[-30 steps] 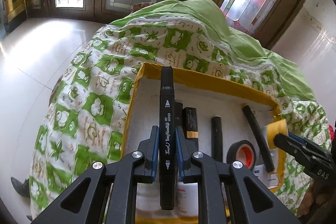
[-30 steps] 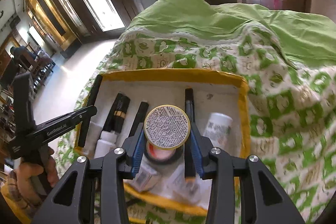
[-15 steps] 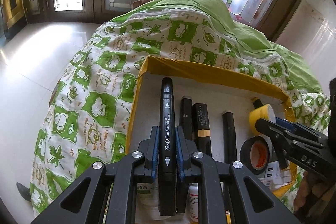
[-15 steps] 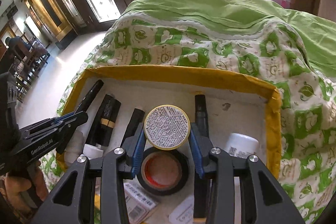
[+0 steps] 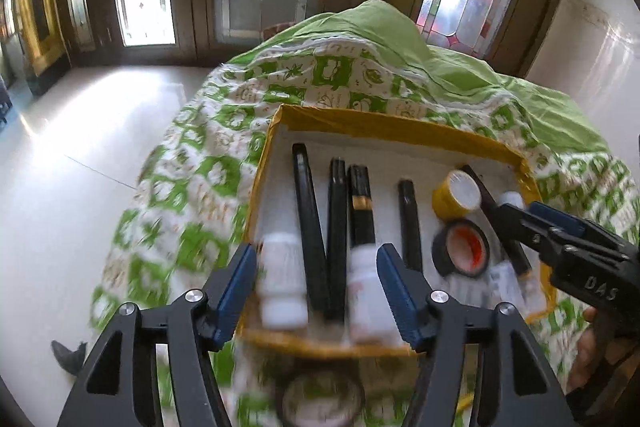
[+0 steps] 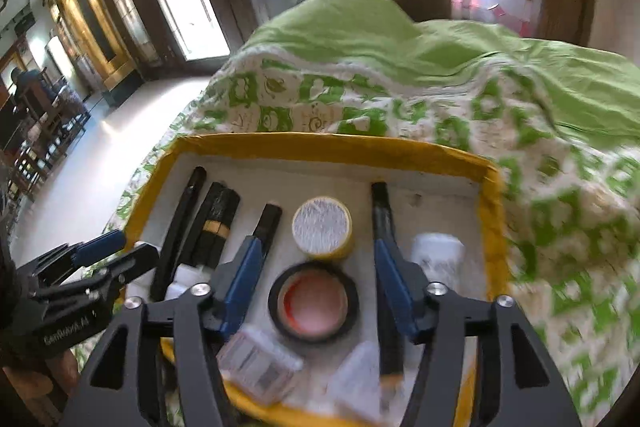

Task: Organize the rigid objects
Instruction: 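Lower and release the marker in the tray with the left tool while the right tool releases the tin, then withdraw both open tools from the tray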

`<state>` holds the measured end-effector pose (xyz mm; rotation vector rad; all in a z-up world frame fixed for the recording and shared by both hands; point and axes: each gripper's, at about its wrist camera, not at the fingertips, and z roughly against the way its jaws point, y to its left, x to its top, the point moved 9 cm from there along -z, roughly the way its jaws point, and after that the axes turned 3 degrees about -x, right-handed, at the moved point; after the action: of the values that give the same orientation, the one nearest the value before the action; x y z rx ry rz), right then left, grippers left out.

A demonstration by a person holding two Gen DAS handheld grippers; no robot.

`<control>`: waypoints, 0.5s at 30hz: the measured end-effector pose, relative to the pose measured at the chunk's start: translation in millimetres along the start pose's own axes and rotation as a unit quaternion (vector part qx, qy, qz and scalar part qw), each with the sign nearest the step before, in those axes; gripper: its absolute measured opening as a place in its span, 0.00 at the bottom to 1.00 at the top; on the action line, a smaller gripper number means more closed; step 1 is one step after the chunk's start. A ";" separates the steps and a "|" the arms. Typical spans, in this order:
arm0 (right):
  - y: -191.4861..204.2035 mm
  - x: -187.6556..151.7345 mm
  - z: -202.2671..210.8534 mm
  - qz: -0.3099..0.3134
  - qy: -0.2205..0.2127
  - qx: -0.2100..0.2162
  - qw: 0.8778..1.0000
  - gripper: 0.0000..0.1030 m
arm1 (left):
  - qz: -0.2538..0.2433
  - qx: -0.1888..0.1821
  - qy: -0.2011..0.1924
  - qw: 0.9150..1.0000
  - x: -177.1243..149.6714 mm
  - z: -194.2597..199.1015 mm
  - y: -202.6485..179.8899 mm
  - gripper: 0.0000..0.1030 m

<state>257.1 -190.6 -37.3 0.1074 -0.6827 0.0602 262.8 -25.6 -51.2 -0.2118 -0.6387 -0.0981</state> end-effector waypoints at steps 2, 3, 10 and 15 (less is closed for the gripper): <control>-3.2 -10.1 15.6 -0.016 -0.001 -0.008 1.000 0.74 | -0.008 0.013 -0.004 1.000 -9.5 15.3 -2.0 0.71; -4.2 -17.1 24.6 -0.024 -0.002 -0.012 1.000 0.79 | -0.011 0.019 -0.008 1.000 -13.5 22.9 -2.7 0.75; -5.6 -80.7 80.4 -0.065 0.014 -0.006 0.998 0.97 | -0.029 0.051 -0.045 0.997 -35.9 79.6 -9.8 0.96; -3.5 -111.3 104.8 -0.058 0.010 -0.015 0.998 1.00 | -0.011 0.051 -0.040 0.998 -50.0 102.7 -12.1 0.98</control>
<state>105.6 -208.8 -27.2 0.1169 -0.6569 -0.0611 161.4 -12.9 1.1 -0.1108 -0.7236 -0.0779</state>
